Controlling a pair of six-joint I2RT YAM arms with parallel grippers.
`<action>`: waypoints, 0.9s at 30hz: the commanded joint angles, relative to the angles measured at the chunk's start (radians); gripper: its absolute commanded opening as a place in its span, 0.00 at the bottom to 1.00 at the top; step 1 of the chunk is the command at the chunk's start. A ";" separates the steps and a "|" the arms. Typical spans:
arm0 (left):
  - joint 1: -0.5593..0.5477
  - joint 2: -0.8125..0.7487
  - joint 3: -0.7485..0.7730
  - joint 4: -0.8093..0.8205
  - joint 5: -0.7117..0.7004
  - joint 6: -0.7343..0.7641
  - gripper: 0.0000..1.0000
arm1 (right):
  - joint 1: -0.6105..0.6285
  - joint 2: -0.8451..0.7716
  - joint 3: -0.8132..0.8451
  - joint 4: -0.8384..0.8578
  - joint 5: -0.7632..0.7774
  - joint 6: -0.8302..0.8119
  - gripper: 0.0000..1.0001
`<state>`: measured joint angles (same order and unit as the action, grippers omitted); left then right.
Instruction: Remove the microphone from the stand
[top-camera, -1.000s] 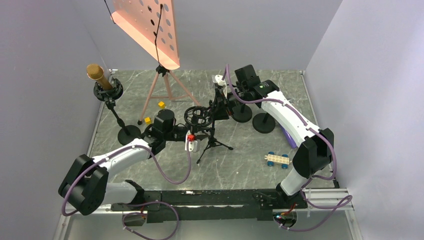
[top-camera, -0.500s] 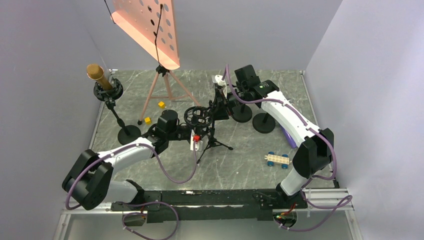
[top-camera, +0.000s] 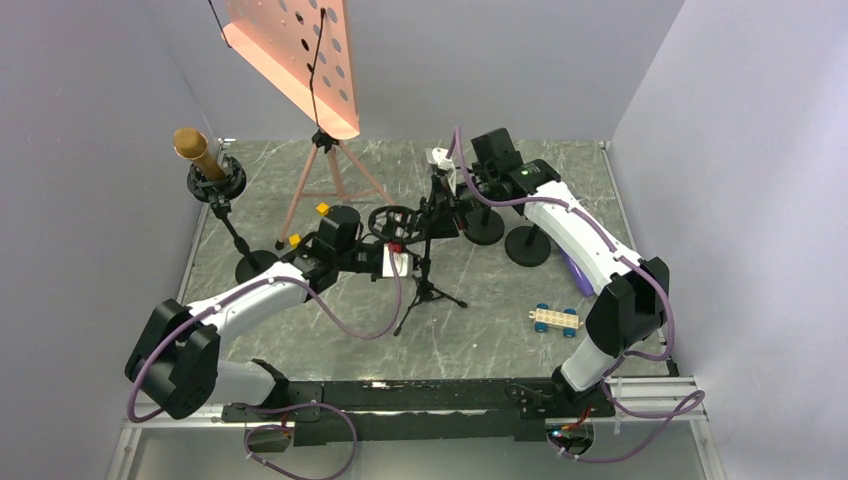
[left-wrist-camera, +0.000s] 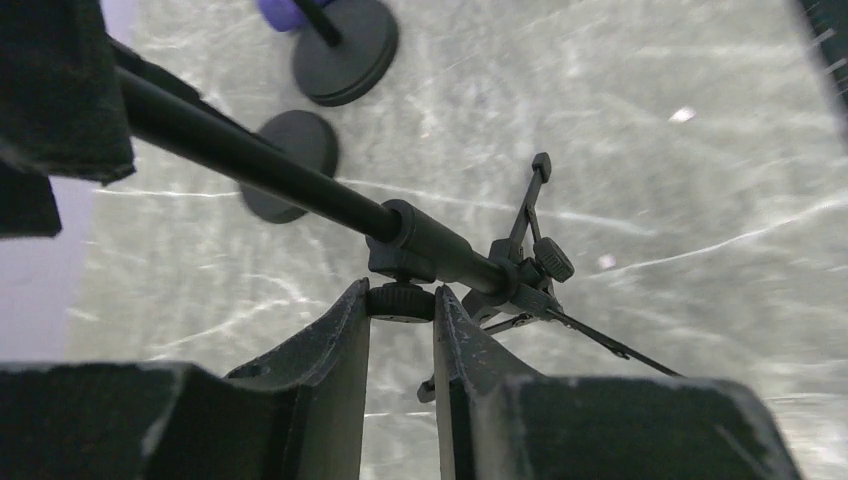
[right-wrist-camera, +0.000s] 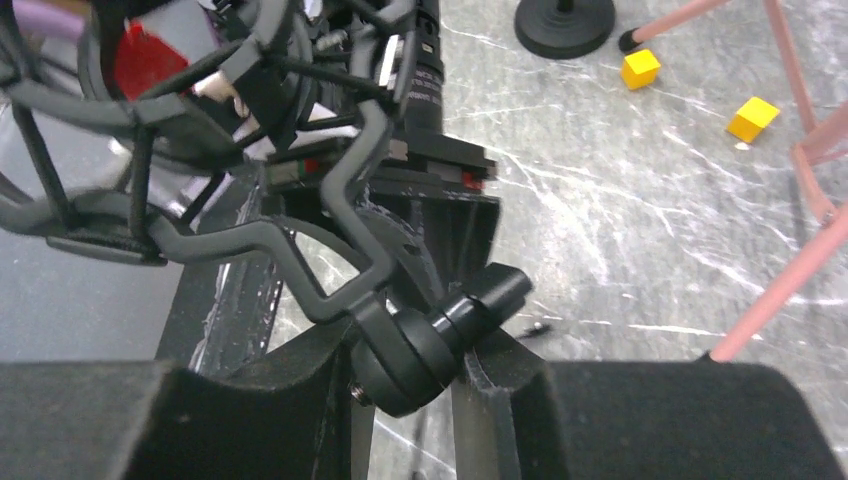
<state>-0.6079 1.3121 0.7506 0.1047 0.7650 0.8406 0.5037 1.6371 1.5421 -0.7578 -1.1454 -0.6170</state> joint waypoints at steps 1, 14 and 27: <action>-0.003 -0.010 0.127 -0.126 0.218 -0.418 0.00 | 0.004 -0.021 0.021 -0.028 -0.022 -0.037 0.00; 0.104 0.039 -0.003 0.261 0.309 -1.196 0.00 | 0.031 -0.035 0.030 -0.063 0.007 -0.135 0.00; 0.124 0.015 -0.105 0.318 0.284 -1.300 0.00 | 0.097 -0.018 0.080 -0.126 0.053 -0.247 0.00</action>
<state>-0.4808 1.3518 0.6613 0.3164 1.0138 -0.3679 0.5632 1.6337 1.5764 -0.8974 -1.0897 -0.7784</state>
